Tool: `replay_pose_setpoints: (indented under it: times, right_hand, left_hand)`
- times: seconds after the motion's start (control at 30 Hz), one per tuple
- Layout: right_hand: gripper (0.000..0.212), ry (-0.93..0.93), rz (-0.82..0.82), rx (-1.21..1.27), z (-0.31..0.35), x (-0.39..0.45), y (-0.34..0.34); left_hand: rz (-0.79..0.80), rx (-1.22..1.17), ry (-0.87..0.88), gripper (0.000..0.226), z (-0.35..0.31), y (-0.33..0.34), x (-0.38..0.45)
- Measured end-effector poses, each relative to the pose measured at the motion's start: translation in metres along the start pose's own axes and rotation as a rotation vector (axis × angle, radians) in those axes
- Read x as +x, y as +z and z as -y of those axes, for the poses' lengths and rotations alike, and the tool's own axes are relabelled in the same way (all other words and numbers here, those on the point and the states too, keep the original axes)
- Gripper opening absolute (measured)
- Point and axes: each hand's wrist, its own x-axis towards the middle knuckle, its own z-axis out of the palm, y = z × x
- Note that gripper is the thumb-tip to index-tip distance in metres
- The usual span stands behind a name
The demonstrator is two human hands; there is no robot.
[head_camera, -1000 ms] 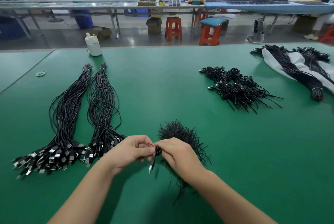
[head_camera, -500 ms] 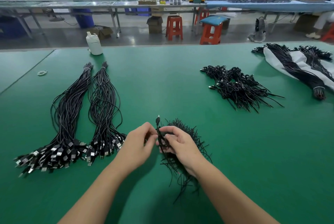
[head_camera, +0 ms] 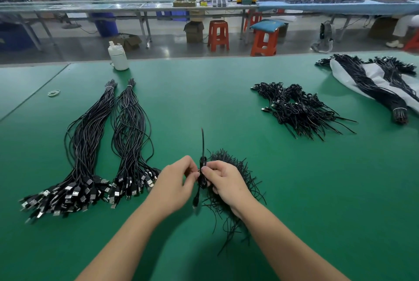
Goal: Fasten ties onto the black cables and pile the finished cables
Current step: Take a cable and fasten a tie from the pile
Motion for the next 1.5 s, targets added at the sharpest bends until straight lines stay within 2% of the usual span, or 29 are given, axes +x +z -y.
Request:
replay_pose_setpoints:
  times: [0.07, 0.2, 0.23, 0.3, 0.47, 0.57, 0.7, 0.83, 0.93, 1.0, 1.2, 1.3, 1.4, 1.5]
  right_hand:
    - [0.02, 0.015, -0.008, 0.037, 0.001, 0.001, 0.0]
    - [0.005, -0.014, 0.028, 0.012, 0.003, 0.003, -0.001]
    - [0.007, -0.02, 0.032, 0.007, 0.002, 0.004, 0.0]
    - [0.017, -0.013, 0.064, 0.045, 0.0, 0.005, -0.001]
    - [0.045, -0.055, 0.252, 0.058, -0.003, 0.002, -0.008]
    - [0.062, -0.091, 0.253, 0.043, -0.003, 0.001, -0.006]
    - [0.052, -0.156, 0.198, -0.091, -0.002, 0.001, -0.006]
    - [0.055, -0.216, 0.143, -0.205, -0.003, -0.002, -0.006]
    - [0.029, -0.243, 0.117, -0.287, 0.001, -0.003, -0.004]
    - [0.015, -0.261, 0.061, -0.357, 0.004, -0.003, -0.003]
    - [0.047, -0.246, -0.023, -0.399, 0.008, -0.003, 0.0]
    - [0.051, -0.186, -0.016, -0.359, 0.011, -0.001, -0.002]
    - [0.045, -0.044, 0.046, -0.197, 0.01, -0.001, -0.003]
    - [0.046, 0.044, 0.108, -0.035, 0.006, -0.001, -0.004]
  left_hand:
    - [-0.002, 0.057, 0.041, 0.024, -0.001, 0.003, -0.003]
    - [-0.003, 0.098, 0.064, 0.022, -0.002, 0.006, -0.005]
    - [-0.002, 0.09, 0.065, 0.021, -0.002, 0.006, -0.004]
    - [0.0, 0.051, 0.033, 0.019, -0.003, 0.005, -0.004]
    - [0.031, -0.081, -0.176, 0.018, 0.002, -0.001, 0.001]
    - [0.073, -0.168, -0.256, 0.015, 0.004, -0.002, 0.003]
    - [0.098, -0.299, -0.3, 0.012, 0.003, -0.005, 0.003]
    - [0.11, -0.436, -0.344, 0.01, 0.003, -0.008, 0.003]
    - [0.131, -0.567, -0.346, 0.011, 0.002, -0.009, 0.002]
    - [0.127, -0.574, -0.314, 0.013, 0.0, -0.009, 0.001]
    - [-0.078, -0.223, -0.157, 0.017, -0.005, 0.004, -0.001]
    - [-0.154, -0.053, 0.036, 0.022, -0.006, 0.008, -0.003]
    - [-0.211, 0.2, 0.268, 0.032, -0.002, 0.011, -0.002]
    - [-0.248, 0.277, 0.373, 0.041, 0.004, 0.015, 0.001]
